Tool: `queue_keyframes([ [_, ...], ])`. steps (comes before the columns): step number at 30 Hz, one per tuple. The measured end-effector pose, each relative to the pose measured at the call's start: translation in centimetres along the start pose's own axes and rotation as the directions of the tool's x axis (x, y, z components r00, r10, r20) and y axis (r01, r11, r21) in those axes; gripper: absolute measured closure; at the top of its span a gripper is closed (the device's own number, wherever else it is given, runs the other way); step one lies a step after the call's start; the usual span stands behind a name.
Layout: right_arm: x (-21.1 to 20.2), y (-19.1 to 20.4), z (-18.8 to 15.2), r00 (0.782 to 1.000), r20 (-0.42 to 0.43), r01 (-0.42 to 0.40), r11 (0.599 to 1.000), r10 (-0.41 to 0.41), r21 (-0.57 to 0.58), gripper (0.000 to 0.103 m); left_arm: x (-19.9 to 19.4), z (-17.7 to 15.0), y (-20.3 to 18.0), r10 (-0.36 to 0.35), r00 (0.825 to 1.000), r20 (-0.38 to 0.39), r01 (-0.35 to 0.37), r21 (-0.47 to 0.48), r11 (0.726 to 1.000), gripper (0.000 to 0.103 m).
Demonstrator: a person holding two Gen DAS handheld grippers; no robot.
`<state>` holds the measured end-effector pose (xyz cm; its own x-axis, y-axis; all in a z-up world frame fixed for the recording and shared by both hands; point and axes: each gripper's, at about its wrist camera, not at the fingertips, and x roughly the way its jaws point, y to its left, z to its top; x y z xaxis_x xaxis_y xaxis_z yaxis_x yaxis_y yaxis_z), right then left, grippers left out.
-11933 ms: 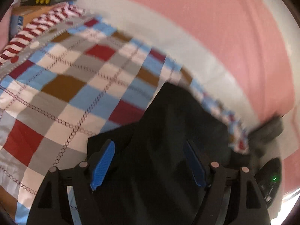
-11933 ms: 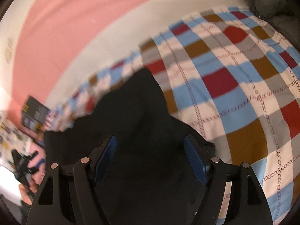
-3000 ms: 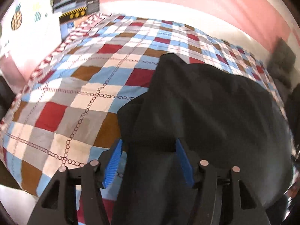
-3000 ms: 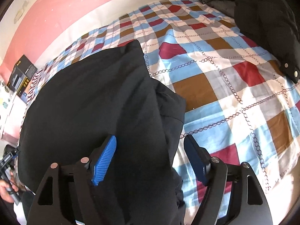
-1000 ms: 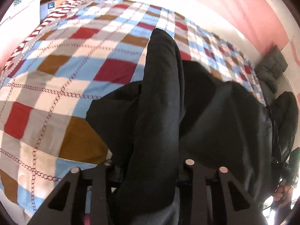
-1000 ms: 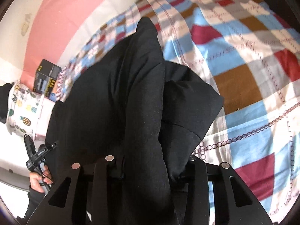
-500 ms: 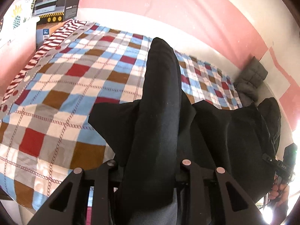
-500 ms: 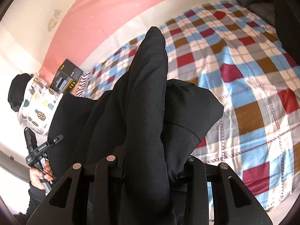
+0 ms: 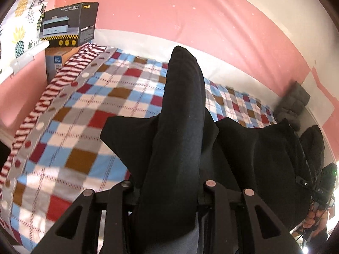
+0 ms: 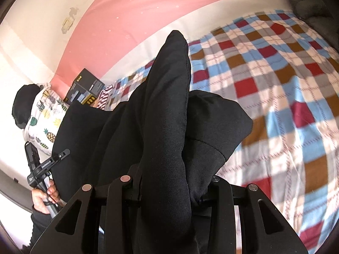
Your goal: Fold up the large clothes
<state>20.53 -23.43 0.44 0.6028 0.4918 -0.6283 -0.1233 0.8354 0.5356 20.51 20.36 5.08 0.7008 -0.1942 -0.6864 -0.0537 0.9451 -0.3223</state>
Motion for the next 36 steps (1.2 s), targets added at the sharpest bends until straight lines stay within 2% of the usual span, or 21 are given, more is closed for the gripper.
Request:
queue_keyframes([
  [14, 10.8, 0.7, 6.1, 0.999, -0.029, -0.027, 0.997, 0.029, 0.066, 0.068, 8.8, 8.5, 4.8, 0.026, 1.0, -0.013, -0.026, -0.006, 1.0, 0.071],
  [17, 13.6, -0.6, 6.3, 0.999, -0.048, -0.022, 0.996, 0.026, 0.087, 0.067, 11.9, 8.7, 6.5, 0.034, 0.999, -0.031, -0.034, -0.019, 0.999, 0.07],
  [21, 16.8, -3.1, 5.2, 0.995, -0.097, 0.029, 0.991, -0.016, 0.13, 0.063, 15.8, 7.1, 9.6, 0.075, 0.995, -0.06, -0.078, -0.054, 0.995, 0.07],
  [23, 17.8, -5.1, 4.4, 0.992, -0.127, 0.038, 0.986, -0.017, 0.162, 0.059, 17.5, 6.0, 12.0, 0.072, 0.993, -0.089, -0.081, -0.112, 0.99, 0.067],
  [26, 18.7, -7.0, 3.4, 0.987, -0.158, 0.017, 0.981, 0.014, 0.194, 0.041, 19.4, 4.4, 13.6, 0.068, 0.992, -0.11, -0.081, -0.117, 0.99, 0.049],
  [28, 19.0, -7.8, 3.1, 0.986, -0.165, 0.015, 0.975, 0.022, 0.223, 0.032, 20.2, 3.9, 14.1, 0.08, 0.991, -0.109, -0.093, -0.117, 0.989, 0.034],
  [29, 19.2, -8.2, 3.1, 0.985, -0.168, 0.013, 0.971, 0.027, 0.237, 0.027, 20.5, 3.7, 14.5, 0.074, 0.991, -0.112, -0.089, -0.136, 0.987, 0.031],
  [31, 18.7, -8.4, 2.9, 0.985, -0.17, 0.016, 0.965, 0.03, 0.261, 0.026, 20.4, 3.6, 15.2, 0.048, 0.992, -0.117, -0.069, -0.182, 0.981, 0.029],
  [34, 16.9, -7.4, 3.6, 0.985, -0.169, 0.078, 0.974, -0.042, 0.214, 0.026, 18.8, 4.1, 15.5, 0.052, 0.992, -0.114, -0.075, -0.204, 0.976, 0.031],
  [36, 15.1, -6.6, 4.0, 0.985, -0.136, 0.123, 0.979, -0.102, 0.163, 0.026, 16.7, 4.4, 15.8, 0.08, 0.993, -0.081, -0.095, -0.201, 0.975, 0.031],
])
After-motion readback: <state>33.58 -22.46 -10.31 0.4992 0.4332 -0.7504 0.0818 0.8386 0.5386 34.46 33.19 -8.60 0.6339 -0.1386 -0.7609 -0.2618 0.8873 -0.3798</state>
